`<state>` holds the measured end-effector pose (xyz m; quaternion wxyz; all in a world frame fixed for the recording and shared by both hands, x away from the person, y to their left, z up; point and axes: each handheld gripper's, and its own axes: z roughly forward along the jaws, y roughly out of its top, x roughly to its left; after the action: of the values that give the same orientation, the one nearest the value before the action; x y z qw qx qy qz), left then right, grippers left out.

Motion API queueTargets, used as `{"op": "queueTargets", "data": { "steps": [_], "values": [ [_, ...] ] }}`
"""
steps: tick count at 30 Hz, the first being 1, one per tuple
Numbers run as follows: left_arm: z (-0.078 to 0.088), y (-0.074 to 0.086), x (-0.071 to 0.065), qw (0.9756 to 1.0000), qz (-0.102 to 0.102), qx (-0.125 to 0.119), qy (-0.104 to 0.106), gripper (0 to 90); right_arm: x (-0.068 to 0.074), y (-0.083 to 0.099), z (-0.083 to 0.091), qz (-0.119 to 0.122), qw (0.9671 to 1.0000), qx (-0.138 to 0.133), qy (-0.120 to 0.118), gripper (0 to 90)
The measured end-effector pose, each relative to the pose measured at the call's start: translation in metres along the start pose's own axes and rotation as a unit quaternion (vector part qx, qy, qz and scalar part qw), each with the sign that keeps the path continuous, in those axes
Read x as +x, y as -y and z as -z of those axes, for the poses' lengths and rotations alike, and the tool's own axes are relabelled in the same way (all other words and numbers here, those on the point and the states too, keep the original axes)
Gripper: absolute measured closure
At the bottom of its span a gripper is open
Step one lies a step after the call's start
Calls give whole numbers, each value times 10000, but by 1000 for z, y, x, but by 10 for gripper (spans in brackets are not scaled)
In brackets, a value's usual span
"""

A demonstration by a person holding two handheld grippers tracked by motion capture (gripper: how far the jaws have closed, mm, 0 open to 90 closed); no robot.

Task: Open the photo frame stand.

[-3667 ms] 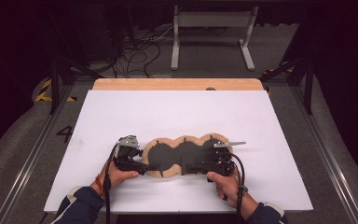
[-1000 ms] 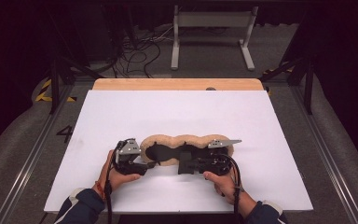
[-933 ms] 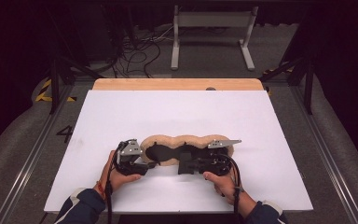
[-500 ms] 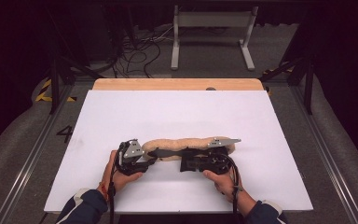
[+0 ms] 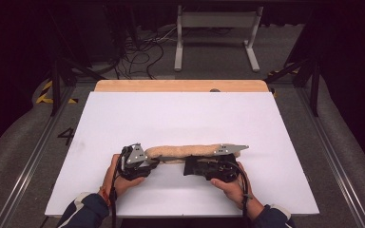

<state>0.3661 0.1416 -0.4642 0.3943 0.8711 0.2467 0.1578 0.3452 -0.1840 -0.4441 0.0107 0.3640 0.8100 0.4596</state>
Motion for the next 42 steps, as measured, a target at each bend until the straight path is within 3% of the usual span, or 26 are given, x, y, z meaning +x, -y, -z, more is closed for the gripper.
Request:
{"op": "queueTargets", "data": {
  "steps": [5, 11, 15, 23, 30, 35, 42],
  "values": [
    [2, 1, 0, 10000, 22, -42, 34, 584, 6, 2, 14, 447, 9988, -27, 186, 660],
    [8, 3, 2, 9999, 26, -128, 59, 585, 16, 5, 33, 1143, 9910, -165, 683, 635],
    [15, 5, 3, 9998, 30, -211, 45, 584, 18, 9, 50, 1286, 9870, -345, 895, 587],
    [29, 6, 2, 9994, -100, -333, -51, 545, 12, 18, 80, 1251, 9812, -701, 1295, 537],
    [35, 4, 2, 9988, -149, -463, -113, 516, -3, 21, 92, 887, 9835, -889, 1303, 538],
    [39, 4, 4, 9984, -130, -550, -90, 495, -1, 20, 97, 1062, 9803, -878, 1413, 553],
    [40, 3, 5, 9980, -131, -617, -27, 459, -5, 24, 111, 1028, 9754, -1158, 1570, 561]
  ]
}}
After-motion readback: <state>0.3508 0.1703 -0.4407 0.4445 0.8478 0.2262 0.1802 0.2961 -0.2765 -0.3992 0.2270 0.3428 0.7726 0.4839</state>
